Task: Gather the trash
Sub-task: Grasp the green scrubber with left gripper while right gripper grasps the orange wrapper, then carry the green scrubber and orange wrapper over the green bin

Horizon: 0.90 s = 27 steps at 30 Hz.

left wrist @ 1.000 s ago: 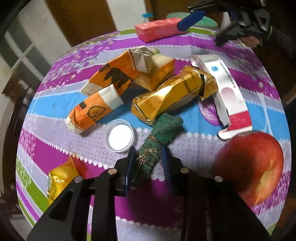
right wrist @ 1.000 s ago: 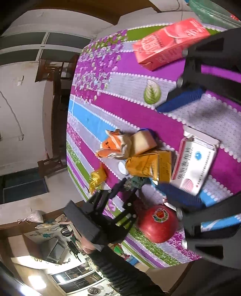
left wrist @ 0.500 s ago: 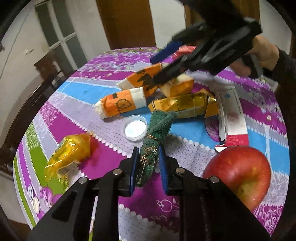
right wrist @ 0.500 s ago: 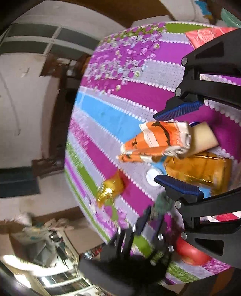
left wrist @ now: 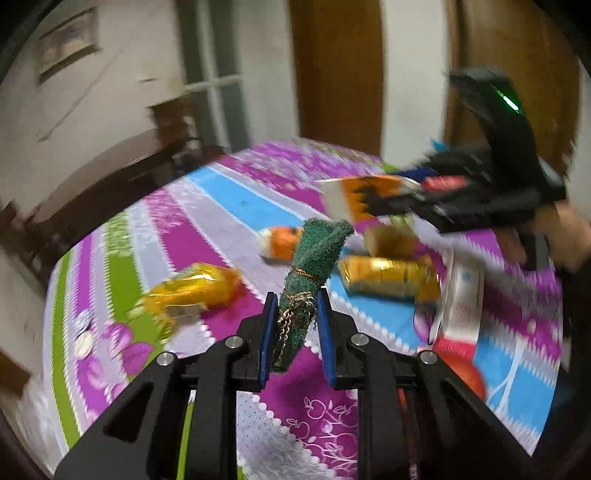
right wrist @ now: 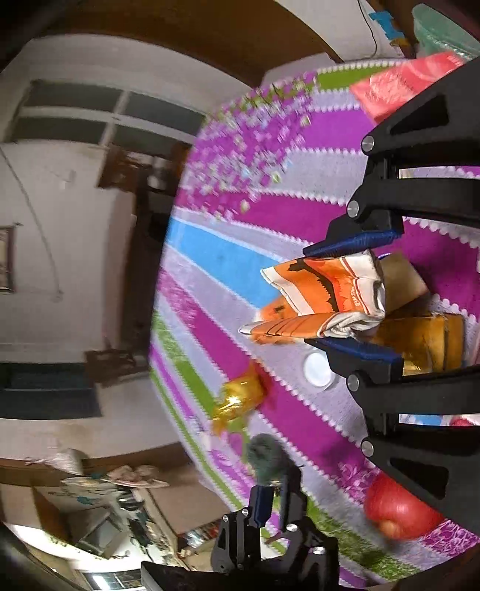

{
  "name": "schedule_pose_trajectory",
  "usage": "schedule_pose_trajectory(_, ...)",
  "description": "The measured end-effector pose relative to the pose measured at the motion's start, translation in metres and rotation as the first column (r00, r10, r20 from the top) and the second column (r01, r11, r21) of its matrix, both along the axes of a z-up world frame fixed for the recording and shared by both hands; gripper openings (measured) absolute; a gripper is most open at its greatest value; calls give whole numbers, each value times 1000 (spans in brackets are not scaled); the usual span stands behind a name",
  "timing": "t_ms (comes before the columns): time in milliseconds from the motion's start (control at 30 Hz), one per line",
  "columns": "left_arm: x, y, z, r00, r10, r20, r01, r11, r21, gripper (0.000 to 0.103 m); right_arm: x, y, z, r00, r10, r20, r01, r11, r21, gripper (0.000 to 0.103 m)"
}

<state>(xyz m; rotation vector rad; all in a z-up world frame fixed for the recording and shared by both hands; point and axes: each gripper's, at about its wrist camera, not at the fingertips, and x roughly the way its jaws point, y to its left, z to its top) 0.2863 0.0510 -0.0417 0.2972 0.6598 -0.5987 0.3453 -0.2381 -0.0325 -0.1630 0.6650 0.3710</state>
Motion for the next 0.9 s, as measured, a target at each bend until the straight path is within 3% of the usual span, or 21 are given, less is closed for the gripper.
schedule_pose_trajectory(167, -30, 0, 17, 989, 144, 32, -141, 986, -87, 20, -50, -7, 25, 989, -55, 134, 51, 998, 37, 42)
schedule_pose_trajectory(333, -55, -14, 28, 960, 275, 46, -262, 947, -188, 20, -109, -14, 45, 958, -119, 260, 109, 993, 55, 42)
schedule_pose_trajectory(533, -82, -52, 49, 952, 298, 66, -271, 926, -264, 20, -167, -38, 60, 920, -200, 337, 188, 980, 69, 42)
schedule_pose_trajectory(900, -111, -126, 62, 956, 269, 117, -227, 932, -283, 20, -237, -102, 87, 878, -301, 372, 286, 953, 95, 42)
